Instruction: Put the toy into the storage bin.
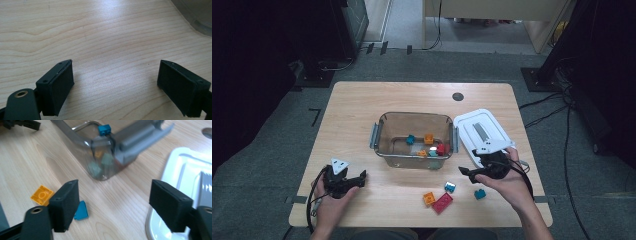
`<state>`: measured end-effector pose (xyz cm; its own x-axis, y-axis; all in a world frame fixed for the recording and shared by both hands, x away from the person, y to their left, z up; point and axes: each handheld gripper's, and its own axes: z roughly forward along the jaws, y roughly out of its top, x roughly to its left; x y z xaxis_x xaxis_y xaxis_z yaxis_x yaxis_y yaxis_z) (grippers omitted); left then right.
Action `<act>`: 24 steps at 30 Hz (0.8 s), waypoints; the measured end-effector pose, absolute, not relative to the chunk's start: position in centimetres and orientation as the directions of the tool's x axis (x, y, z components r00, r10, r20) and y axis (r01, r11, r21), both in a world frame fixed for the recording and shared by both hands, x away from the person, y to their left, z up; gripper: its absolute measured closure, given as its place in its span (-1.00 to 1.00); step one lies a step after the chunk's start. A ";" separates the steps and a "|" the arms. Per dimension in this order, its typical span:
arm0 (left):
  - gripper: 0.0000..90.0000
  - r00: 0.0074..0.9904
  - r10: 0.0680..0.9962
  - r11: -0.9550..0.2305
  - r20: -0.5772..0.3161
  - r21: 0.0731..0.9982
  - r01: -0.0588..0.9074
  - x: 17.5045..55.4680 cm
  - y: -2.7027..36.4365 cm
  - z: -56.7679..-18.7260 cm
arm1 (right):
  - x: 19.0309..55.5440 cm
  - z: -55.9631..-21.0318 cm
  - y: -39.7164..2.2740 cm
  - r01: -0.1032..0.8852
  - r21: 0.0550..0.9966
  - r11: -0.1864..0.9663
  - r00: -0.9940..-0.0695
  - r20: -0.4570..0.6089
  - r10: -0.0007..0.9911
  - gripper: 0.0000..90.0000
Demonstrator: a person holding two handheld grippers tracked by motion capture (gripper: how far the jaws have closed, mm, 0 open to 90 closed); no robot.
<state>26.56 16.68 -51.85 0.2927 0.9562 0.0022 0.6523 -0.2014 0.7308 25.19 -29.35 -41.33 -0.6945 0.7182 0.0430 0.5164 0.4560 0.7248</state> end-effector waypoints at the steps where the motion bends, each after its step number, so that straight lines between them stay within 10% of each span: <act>1: -0.71 0.293 0.956 -0.201 0.002 0.731 0.652 26.6 16.7 -51.9 | 24.9 -41.7 -29.6 0.523 0.725 0.448 -0.687 0.047 0.725 -0.40; 24: -0.71 0.293 0.956 -0.202 0.002 0.730 0.653 26.6 16.7 -51.8 | 19.4 -48.4 -32.5 0.683 0.640 0.352 -0.541 0.119 0.833 0.00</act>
<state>26.57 16.68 -51.85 0.2931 0.9561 0.0021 0.6527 -0.2017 0.7302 19.45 -32.55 -48.40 -0.5407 0.8327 0.1191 0.6832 0.3521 0.6397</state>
